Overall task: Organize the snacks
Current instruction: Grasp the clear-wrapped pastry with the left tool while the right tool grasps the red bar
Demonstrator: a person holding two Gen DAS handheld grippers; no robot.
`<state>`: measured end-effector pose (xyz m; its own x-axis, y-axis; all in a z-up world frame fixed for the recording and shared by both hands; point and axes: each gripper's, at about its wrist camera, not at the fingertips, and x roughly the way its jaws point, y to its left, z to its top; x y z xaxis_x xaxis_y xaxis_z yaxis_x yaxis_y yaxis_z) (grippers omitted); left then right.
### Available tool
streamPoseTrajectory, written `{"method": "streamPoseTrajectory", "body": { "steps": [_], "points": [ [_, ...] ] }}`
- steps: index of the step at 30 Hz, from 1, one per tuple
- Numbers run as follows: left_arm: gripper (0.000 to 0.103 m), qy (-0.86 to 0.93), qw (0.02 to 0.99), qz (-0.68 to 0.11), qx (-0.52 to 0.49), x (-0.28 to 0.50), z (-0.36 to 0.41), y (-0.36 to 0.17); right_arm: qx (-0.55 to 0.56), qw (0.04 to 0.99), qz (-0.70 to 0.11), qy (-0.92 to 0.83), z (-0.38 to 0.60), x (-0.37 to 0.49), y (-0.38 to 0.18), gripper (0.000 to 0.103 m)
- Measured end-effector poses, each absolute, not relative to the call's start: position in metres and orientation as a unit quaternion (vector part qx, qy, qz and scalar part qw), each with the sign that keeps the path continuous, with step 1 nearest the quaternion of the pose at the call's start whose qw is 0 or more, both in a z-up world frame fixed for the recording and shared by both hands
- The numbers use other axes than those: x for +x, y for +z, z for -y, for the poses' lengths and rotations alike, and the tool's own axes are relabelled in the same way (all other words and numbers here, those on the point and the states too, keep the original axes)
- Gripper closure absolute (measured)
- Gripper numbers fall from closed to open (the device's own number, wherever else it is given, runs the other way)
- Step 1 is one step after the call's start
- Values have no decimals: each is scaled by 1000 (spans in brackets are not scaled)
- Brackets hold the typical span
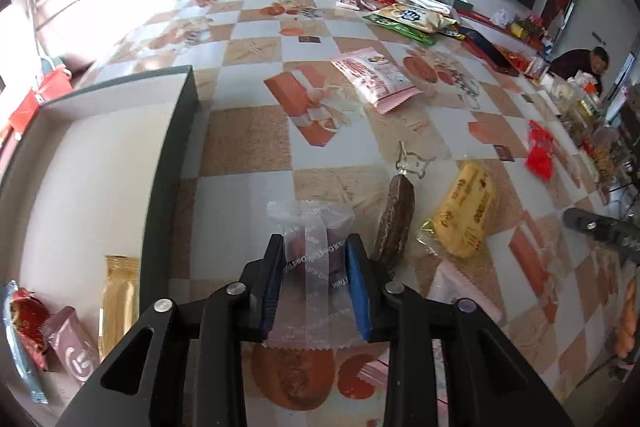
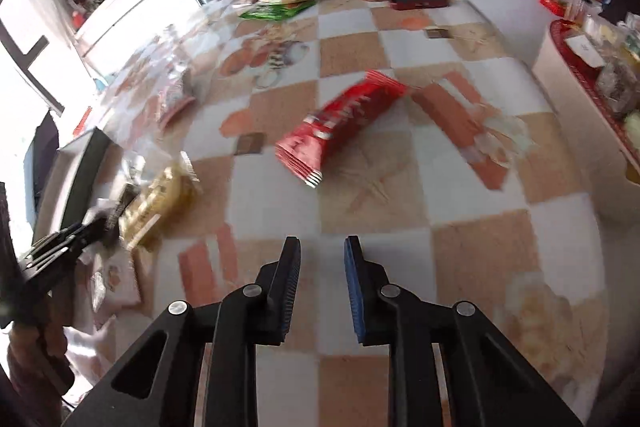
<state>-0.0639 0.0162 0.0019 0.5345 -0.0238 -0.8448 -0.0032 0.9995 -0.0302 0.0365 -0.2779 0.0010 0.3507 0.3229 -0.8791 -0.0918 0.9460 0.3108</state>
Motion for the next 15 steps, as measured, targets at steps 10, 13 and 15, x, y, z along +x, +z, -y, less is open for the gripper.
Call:
{"method": "streamPoseTrajectory", "body": {
  "steps": [10, 13, 15],
  "points": [
    [25, 16, 878, -479, 15, -60, -14, -6, 235, 801, -549, 52, 295, 85, -6, 2],
    [24, 15, 880, -475, 20, -62, -14, -6, 164, 813, -557, 41, 266, 109, -6, 5],
    [24, 8, 880, -474, 25, -64, -15, -5, 98, 826, -554, 29, 247, 118, -5, 23]
  ]
}}
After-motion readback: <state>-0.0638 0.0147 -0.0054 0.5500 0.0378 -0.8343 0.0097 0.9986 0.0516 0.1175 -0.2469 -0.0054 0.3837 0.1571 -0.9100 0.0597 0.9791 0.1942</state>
